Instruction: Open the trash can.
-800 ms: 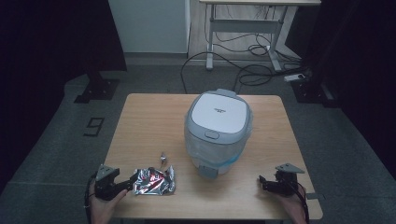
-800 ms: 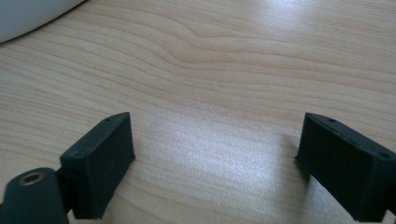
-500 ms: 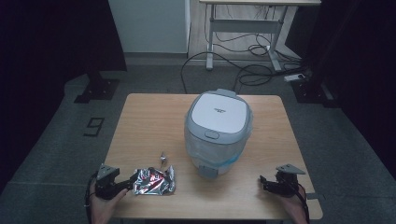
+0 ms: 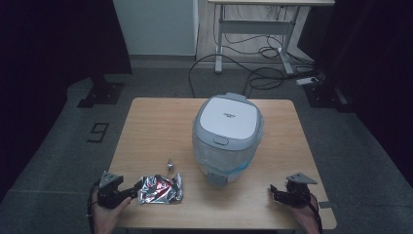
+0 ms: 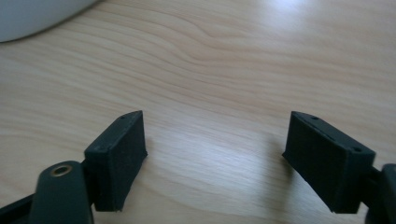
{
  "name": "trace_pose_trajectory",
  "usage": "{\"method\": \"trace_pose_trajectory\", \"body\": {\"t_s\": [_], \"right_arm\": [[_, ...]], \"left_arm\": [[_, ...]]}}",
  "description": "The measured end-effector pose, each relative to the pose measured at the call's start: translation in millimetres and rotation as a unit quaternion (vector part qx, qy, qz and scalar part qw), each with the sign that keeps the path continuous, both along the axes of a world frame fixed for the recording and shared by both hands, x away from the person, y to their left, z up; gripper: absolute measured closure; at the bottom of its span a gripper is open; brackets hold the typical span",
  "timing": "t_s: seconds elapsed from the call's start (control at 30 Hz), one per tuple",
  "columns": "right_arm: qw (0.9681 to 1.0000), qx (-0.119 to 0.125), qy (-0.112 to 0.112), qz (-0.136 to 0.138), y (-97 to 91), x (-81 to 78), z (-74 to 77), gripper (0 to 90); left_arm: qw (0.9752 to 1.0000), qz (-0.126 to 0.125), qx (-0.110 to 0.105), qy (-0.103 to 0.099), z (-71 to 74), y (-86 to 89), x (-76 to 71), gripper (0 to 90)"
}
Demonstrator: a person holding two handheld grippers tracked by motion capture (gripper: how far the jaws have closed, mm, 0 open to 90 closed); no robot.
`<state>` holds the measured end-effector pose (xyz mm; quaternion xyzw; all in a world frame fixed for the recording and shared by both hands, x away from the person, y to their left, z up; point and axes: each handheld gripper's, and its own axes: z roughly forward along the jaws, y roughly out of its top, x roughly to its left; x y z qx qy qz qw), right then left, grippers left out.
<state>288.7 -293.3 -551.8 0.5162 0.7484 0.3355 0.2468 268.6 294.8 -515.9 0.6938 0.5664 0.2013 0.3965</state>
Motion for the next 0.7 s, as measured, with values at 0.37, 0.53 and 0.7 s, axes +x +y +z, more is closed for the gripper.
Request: {"method": "trace_pose_trajectory", "body": {"t_s": [0.37, 0.53, 0.7], "right_arm": [[0.9933, 0.038, -0.058, 0.093, 22.0, -18.1, 21.5, 60.2], [0.9882, 0.072, -0.059, 0.122, 23.1, -20.1, 30.9, 75.9], [0.9828, 0.085, -0.066, 0.15, 28.8, -21.9, 38.8, 87.4]], "left_arm": [[1.0, 0.0, 0.001, 0.001, -0.2, 0.5, 0.1, 17.6], [1.0, 0.001, 0.0, 0.002, -0.5, 1.1, 0.5, 17.7], [1.0, 0.002, 0.0, 0.006, -0.7, 1.1, 0.9, 17.7]]}}
